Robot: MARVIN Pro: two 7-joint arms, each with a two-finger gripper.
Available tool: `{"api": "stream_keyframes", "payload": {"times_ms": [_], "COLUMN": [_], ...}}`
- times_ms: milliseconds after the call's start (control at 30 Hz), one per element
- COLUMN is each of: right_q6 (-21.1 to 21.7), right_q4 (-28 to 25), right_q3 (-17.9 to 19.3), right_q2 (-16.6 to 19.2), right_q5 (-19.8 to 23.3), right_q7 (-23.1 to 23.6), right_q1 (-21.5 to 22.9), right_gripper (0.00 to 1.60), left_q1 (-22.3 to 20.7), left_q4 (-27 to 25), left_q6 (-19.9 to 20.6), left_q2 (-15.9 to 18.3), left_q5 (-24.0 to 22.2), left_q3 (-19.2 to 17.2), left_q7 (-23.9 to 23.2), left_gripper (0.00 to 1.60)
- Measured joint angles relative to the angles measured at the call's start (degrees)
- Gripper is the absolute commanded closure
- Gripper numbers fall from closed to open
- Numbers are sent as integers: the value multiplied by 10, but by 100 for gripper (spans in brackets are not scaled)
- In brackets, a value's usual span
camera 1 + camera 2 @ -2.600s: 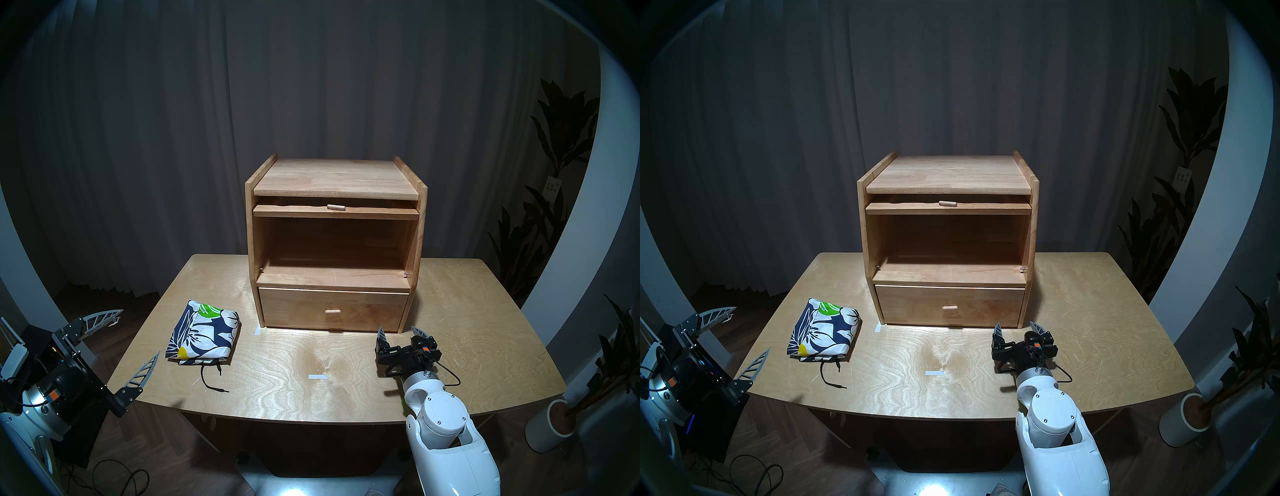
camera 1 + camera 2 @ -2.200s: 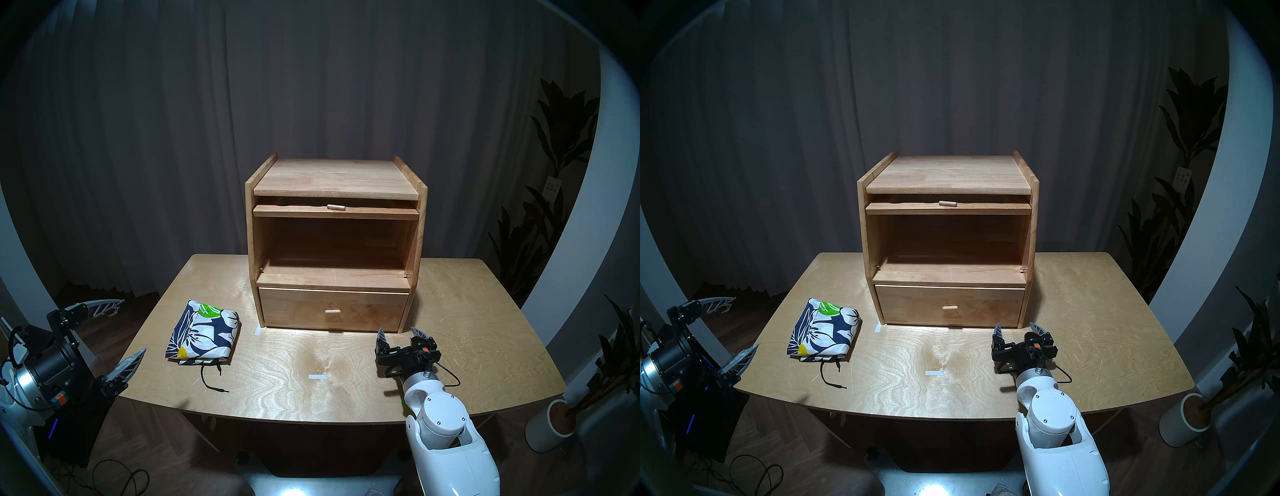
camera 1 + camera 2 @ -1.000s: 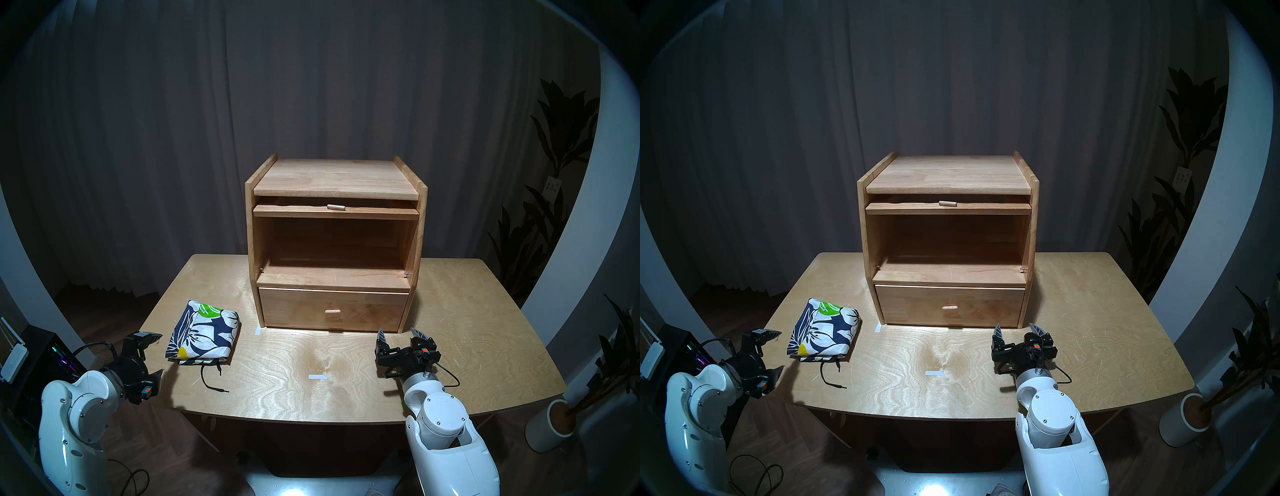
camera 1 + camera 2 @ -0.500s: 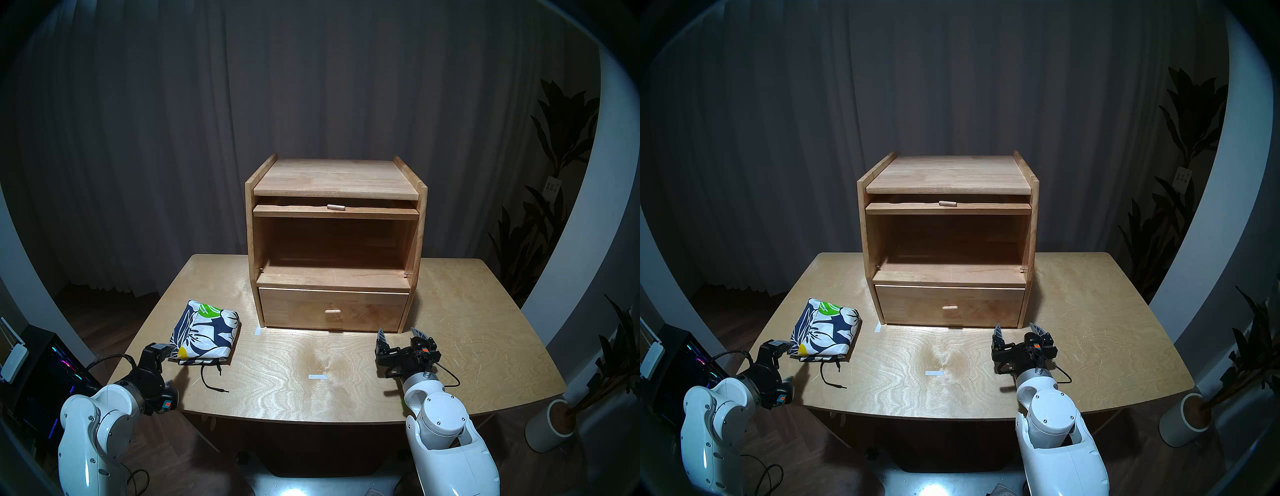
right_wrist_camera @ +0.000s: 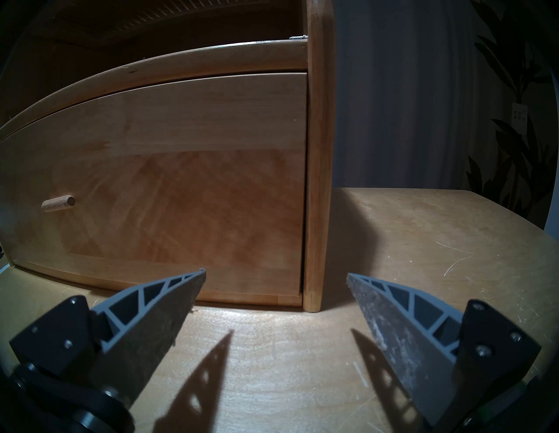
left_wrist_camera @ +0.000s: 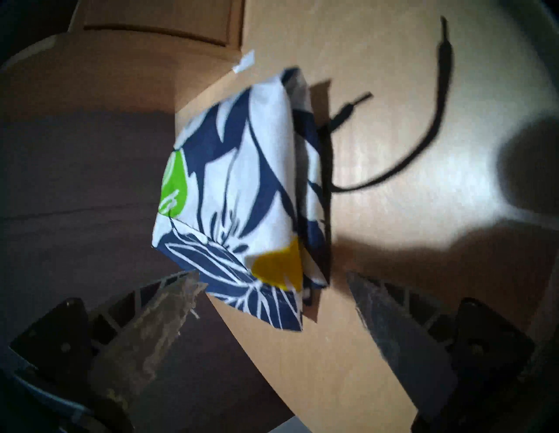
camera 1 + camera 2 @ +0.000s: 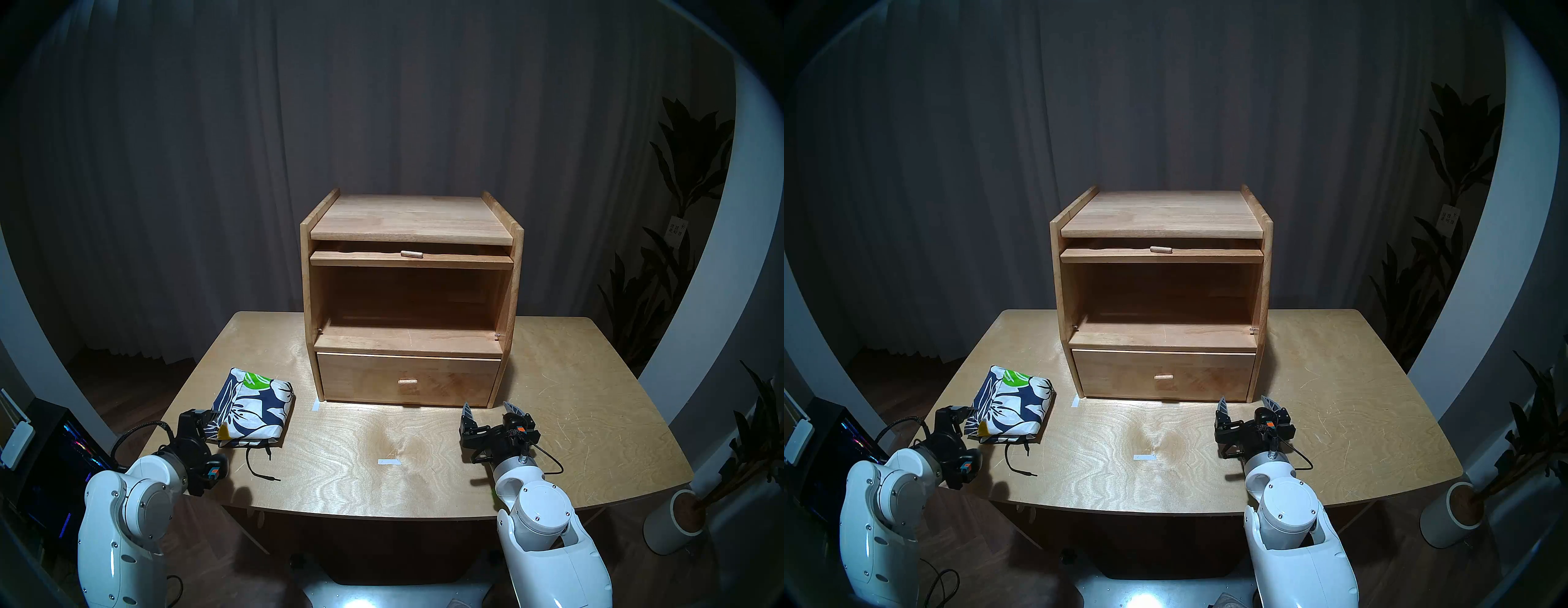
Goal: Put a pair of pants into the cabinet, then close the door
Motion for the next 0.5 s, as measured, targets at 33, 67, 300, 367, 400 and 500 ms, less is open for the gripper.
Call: {"api": "stream_keyframes", "payload": {"times_ms": [33, 67, 300, 367, 400, 500], "right_q6": [0, 0, 0, 0, 0, 0], "right_q4": [0, 0, 0, -1, -1, -1], "right_q3": [0, 0, 0, 0, 0, 0], "right_q2": [0, 0, 0, 0, 0, 0], "right_q5": [0, 0, 0, 0, 0, 0], "right_q7": [0, 0, 0, 0, 0, 0], "right_q1": [0, 0, 0, 0, 0, 0], "right_gripper": [0, 0, 0, 0, 0, 0], "left_q1": [-9, -13, -40, -46, -50, -58], "left_q4": [0, 0, 8, 12, 17, 32], "left_q6": [1, 2, 23, 27, 30, 36], "left_q2": [-2, -3, 1, 4, 7, 13], "left_q5": [-23, -32, -117, -122, -122, -112], "left_q3": [5, 7, 15, 13, 11, 9], "left_q7": [-19, -27, -117, -132, -137, -136], "left_gripper": [0, 0, 0, 0, 0, 0]}}
